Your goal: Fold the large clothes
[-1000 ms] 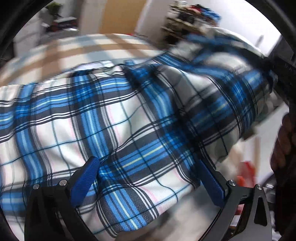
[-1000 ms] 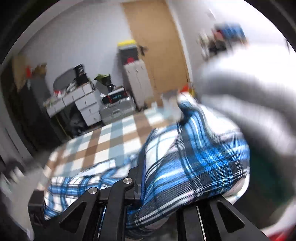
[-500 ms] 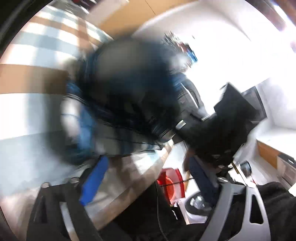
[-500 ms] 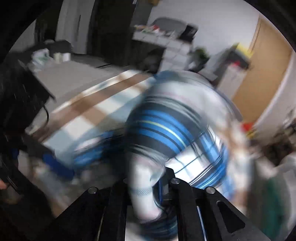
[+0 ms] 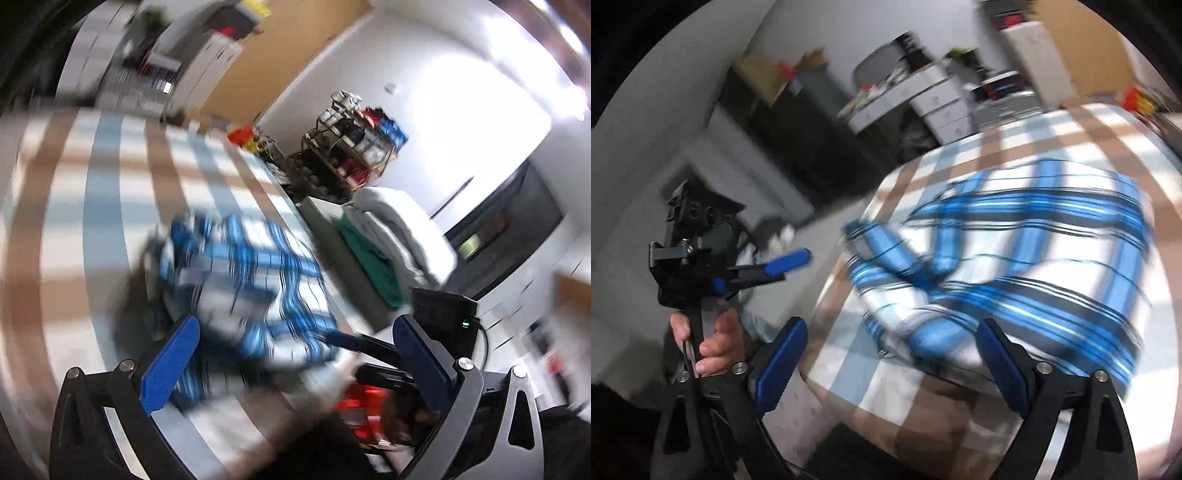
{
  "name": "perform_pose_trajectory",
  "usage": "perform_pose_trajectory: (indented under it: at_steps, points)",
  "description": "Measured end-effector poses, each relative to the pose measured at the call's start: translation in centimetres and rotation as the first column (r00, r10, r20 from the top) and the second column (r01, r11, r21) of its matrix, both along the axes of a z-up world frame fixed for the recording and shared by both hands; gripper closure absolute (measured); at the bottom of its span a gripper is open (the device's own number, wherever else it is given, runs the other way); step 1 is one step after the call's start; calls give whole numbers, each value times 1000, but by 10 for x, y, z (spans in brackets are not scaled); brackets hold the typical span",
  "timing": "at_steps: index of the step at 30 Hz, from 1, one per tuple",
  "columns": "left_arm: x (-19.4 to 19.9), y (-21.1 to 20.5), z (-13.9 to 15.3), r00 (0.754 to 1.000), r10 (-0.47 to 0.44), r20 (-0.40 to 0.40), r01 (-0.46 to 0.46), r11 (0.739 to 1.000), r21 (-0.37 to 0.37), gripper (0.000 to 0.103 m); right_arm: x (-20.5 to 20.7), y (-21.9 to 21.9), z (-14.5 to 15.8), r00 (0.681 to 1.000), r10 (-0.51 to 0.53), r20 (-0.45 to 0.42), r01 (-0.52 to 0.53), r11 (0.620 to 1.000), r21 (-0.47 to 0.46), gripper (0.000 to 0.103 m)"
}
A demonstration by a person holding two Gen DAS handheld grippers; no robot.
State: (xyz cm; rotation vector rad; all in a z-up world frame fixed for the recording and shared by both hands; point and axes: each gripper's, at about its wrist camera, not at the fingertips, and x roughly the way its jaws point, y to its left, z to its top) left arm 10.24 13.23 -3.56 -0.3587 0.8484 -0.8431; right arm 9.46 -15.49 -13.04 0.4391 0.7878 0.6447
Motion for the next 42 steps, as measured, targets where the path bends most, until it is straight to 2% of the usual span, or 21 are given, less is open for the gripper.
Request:
perform_pose_trajectory:
  at_steps: [2,4,6,8,9,10,13,16,20,23,24,25,26,30,31,32,33,36,37,39,42]
  points:
    - [8,-35,13,994,-15,112,-6,984,180,1,0,-13,-3,998,-56,0,56,998,5,5]
    - [21,-67,2,988,-73,135,27,950,311,1,1,-22,-12,996,-79,-36,79,997,-8,5]
    - [32,-83,-21,989,-114,98,66,913,402,1,5,-28,-24,994,-70,-85,71,997,9,5]
    - [39,-86,-63,992,-120,-25,118,876,468,1,4,-36,-36,990,-55,-130,62,997,52,5]
    - [42,-82,-81,992,-102,-80,129,853,507,6,1,-40,-39,988,-55,-142,65,996,65,5]
    - [41,-76,-96,991,-69,-118,122,838,531,23,1,-45,-41,987,-61,-148,73,994,80,5]
    - [38,-36,-118,985,19,-170,61,891,449,56,5,-50,-44,984,-49,-169,66,993,98,5]
    - [34,-1,-124,975,86,-205,-13,943,332,76,16,-47,-23,989,-41,-142,47,998,41,5]
    - [20,14,-116,977,129,-168,-77,955,287,76,46,-34,30,1000,-13,-13,12,993,-118,5]
    - [14,11,-100,982,134,-134,-93,957,274,75,91,-6,61,1000,-14,27,23,944,-330,5]
    - [16,9,-98,984,125,-126,-89,962,259,67,115,7,68,999,25,32,-10,921,-389,5]
    - [19,5,-101,984,122,-126,-87,964,253,51,131,16,68,998,65,21,-50,904,-425,5]
    - [21,-1,-105,985,117,-129,-83,966,245,45,153,25,67,995,97,-2,-87,879,-469,5]
    - [30,-16,-117,990,79,-117,-50,970,238,45,224,44,37,968,198,-153,-250,796,-552,9]
    - [29,-21,-116,991,78,-108,-51,971,234,53,228,44,24,958,221,-185,-288,779,-557,10]
    - [30,-22,-114,991,75,-107,-48,971,232,67,234,46,11,937,257,-238,-348,760,-549,16]
    - [30,-23,-116,991,72,-110,-44,970,239,95,237,51,-1,910,290,-296,-409,740,-534,25]
    - [36,-11,-125,986,77,-146,-52,984,170,98,237,66,-19,856,351,-380,-508,711,-486,62]
    - [35,-6,-126,985,76,-158,-53,988,144,98,235,70,-17,857,358,-370,-508,709,-489,69]
    - [35,0,-126,984,78,-162,-62,993,101,99,231,77,-6,878,353,-322,-475,725,-499,100]
    - [30,5,-123,984,89,-154,-77,994,82,99,229,76,10,903,324,-281,-422,789,-446,101]
